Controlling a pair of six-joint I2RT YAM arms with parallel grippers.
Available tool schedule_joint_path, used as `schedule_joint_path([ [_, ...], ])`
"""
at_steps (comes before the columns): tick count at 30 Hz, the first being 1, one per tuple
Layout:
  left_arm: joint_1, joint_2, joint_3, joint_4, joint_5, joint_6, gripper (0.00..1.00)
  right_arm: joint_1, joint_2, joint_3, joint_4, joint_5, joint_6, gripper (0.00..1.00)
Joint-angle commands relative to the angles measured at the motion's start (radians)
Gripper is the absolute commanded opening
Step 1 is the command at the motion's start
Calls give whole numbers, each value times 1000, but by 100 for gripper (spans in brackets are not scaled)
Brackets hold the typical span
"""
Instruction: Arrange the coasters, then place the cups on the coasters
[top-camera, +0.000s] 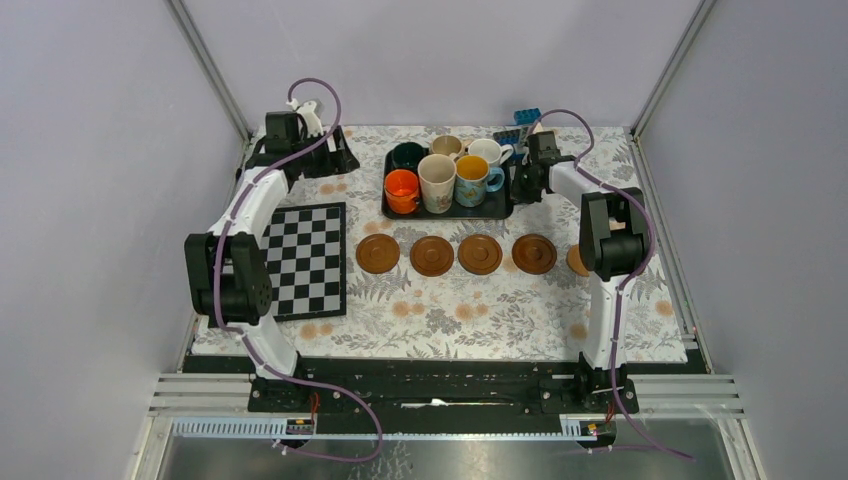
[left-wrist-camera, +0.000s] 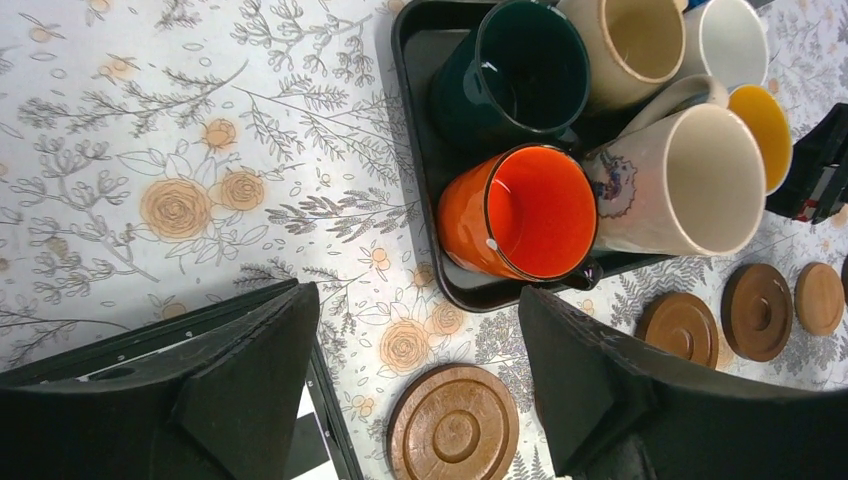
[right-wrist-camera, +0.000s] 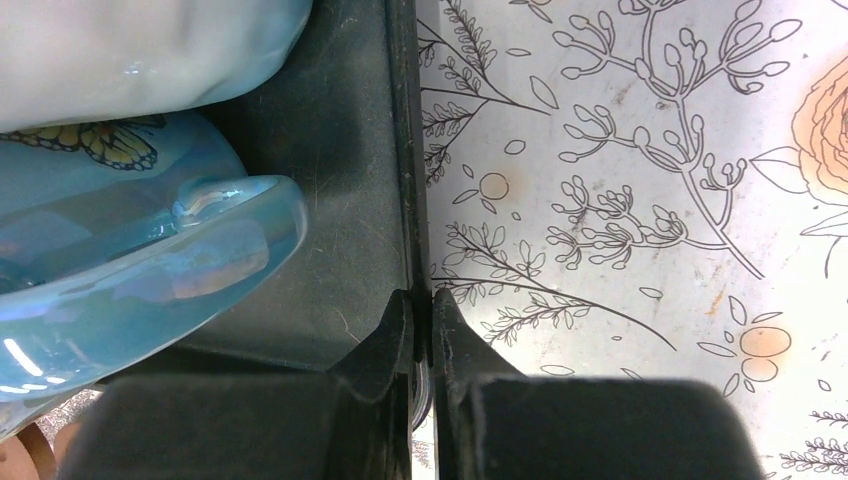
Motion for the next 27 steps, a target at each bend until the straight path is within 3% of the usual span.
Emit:
schedule_joint_path([
  [1,-23,69,-1,8,37,9,76,-82,7,-25,-143,185,41,0],
  [7,-76,218,43,67,35,-4,57,-92,-5,-37,-148,172,14,0],
  [10,-88,303,79,91,33,-22,52,-95,-10,-48,-148,169,1,0],
  [20,-118,472,205,125,75,-54,49,-133,-22,-70,-157,169,-13,0],
  [27,-128,459,197,140,66,-62,52,-146,-5,-44,-166,112,-40,0],
])
